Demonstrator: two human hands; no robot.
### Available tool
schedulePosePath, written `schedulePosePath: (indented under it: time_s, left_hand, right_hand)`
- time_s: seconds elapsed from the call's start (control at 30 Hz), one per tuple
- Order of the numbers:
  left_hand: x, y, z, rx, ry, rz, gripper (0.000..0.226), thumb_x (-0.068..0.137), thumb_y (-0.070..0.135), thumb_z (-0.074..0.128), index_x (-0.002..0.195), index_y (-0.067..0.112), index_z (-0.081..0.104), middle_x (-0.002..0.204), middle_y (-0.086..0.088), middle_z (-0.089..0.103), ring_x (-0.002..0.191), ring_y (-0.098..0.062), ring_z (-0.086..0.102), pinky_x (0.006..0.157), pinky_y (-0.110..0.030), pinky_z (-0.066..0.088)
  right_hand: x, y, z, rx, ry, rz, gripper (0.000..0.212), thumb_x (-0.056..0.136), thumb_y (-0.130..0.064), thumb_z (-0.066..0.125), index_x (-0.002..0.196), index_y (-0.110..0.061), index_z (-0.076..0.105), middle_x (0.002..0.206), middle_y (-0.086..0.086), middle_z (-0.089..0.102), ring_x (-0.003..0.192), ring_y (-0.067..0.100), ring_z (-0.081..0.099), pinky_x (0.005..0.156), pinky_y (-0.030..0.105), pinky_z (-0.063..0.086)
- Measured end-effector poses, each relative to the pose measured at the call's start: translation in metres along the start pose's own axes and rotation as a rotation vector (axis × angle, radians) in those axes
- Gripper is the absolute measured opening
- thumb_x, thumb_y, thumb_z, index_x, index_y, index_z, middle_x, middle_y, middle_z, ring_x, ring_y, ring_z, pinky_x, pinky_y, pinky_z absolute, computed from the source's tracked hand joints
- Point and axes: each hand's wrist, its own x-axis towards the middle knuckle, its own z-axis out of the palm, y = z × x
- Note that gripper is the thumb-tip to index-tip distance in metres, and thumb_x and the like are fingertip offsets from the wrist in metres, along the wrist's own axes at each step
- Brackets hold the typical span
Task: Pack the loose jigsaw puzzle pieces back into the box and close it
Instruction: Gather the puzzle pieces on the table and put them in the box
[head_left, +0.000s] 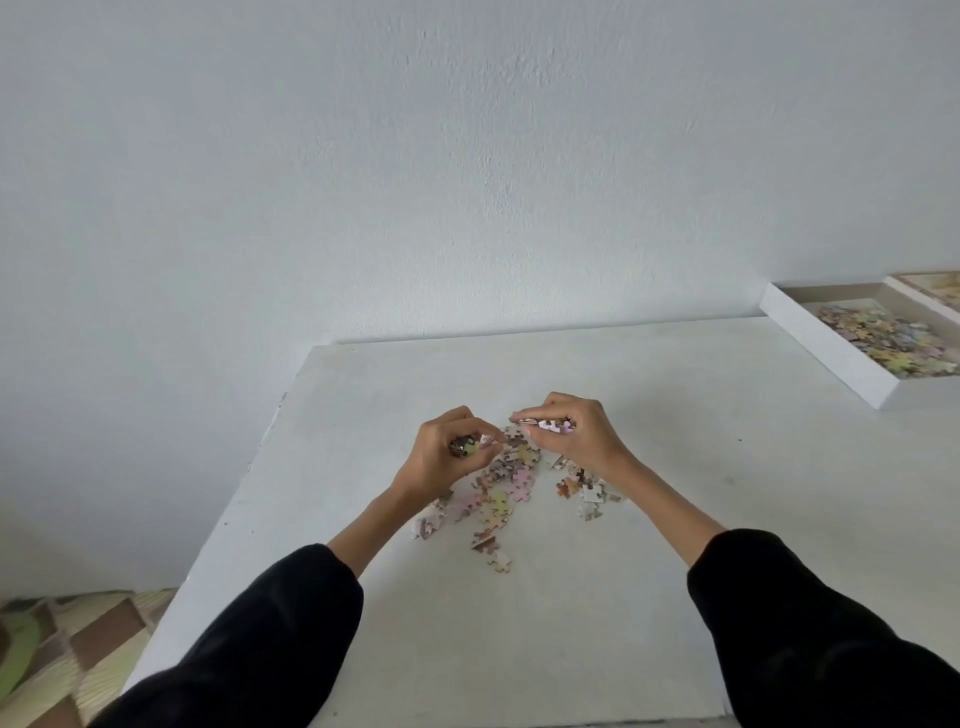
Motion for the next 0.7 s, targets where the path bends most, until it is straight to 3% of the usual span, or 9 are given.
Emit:
schedulePosePath:
  time_s: [0.2,0.3,0.43,0.53,0.7]
  left_hand:
    - [0.008,0.013,-0.005,-0.057,-0.053,0.033,0.010,0.079,0.015,0.071,0.089,0.016,0.072,0.076,-0.002,0.058,0.057,-0.027,0.058,0.058,-0.042,0.051]
    - [0.015,0.022,-0.004,-0.056,-0.083,0.059,0.011,0.080,0.014,0.071,0.090,0.018,0.072,0.075,0.003,0.057,0.057,-0.019,0.055,0.058,-0.037,0.050]
    - [0.030,0.034,0.005,-0.021,-0.103,0.109,0.011,0.081,0.014,0.070,0.091,0.018,0.073,0.076,-0.004,0.059,0.064,-0.018,0.056,0.059,-0.020,0.046]
    - [0.043,0.043,0.013,-0.027,-0.117,0.138,0.012,0.082,0.022,0.068,0.092,0.019,0.073,0.077,-0.005,0.059,0.064,-0.016,0.057,0.060,-0.023,0.049]
    - [0.080,0.062,0.039,-0.004,-0.118,0.160,0.012,0.082,0.013,0.068,0.093,0.015,0.073,0.076,-0.002,0.057,0.060,-0.013,0.052,0.057,-0.014,0.043]
  right_hand:
    - [0.000,-0.012,-0.016,0.006,0.050,0.000,0.019,0.080,-0.012,0.069,0.097,-0.019,0.072,0.072,-0.006,0.057,0.061,0.001,0.047,0.055,0.012,0.033]
    - [0.000,-0.018,-0.028,-0.001,0.079,0.001,0.017,0.081,-0.012,0.068,0.097,-0.018,0.073,0.072,-0.008,0.057,0.060,0.002,0.045,0.054,0.012,0.033]
    - [0.002,-0.019,-0.050,-0.028,0.122,-0.018,0.016,0.082,-0.012,0.067,0.097,-0.016,0.073,0.069,-0.004,0.056,0.057,0.000,0.044,0.054,0.009,0.033]
    - [0.006,-0.014,-0.071,-0.043,0.130,-0.023,0.016,0.082,-0.013,0.067,0.097,-0.019,0.073,0.070,-0.003,0.056,0.058,0.001,0.044,0.055,0.010,0.032]
    - [0.013,0.005,-0.121,-0.026,0.147,-0.031,0.015,0.083,-0.013,0.066,0.096,-0.017,0.073,0.066,-0.007,0.052,0.058,0.000,0.044,0.054,0.009,0.030]
